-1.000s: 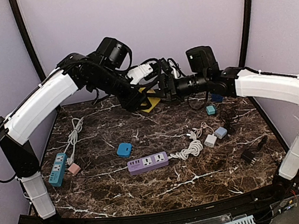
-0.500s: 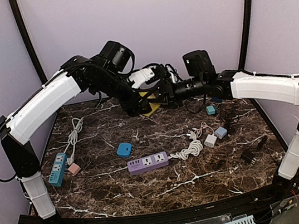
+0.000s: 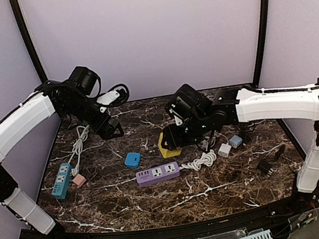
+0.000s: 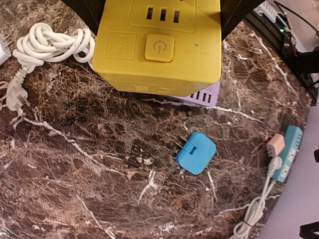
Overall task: Insert the plug
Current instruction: Insert the plug into the socket.
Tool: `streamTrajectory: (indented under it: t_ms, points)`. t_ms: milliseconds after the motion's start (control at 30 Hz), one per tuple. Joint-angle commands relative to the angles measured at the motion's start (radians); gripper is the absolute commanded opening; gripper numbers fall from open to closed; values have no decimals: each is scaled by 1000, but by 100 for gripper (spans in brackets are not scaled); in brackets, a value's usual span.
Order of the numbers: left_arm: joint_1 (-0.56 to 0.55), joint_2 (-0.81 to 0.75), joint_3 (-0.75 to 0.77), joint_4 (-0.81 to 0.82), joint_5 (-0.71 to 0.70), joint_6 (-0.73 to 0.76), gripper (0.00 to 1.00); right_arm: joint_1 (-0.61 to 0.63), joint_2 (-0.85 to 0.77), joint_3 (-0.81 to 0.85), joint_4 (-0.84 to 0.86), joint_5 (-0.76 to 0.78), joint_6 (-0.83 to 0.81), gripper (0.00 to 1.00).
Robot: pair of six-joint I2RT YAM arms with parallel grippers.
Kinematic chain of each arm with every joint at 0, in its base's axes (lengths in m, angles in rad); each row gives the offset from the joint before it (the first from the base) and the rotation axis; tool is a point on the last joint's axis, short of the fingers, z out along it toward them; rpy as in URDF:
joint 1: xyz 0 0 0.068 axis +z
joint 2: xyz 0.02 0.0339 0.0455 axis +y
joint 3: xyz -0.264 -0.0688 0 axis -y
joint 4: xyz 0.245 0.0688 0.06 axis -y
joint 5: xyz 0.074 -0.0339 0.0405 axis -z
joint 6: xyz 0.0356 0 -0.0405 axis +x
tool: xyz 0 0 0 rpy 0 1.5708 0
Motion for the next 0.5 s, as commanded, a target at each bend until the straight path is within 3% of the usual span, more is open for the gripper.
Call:
streamTrajectory:
  t_ms: [0, 133, 467]
  points:
    - [25, -30, -209, 116, -89, 28, 99, 81, 93, 51, -103, 187, 77, 0]
    - [37, -22, -320, 170, -111, 40, 99, 102, 179, 119, -133, 182, 89, 0]
    - [46, -19, -343, 194, -89, 31, 99, 114, 264, 167, -160, 201, 100, 0]
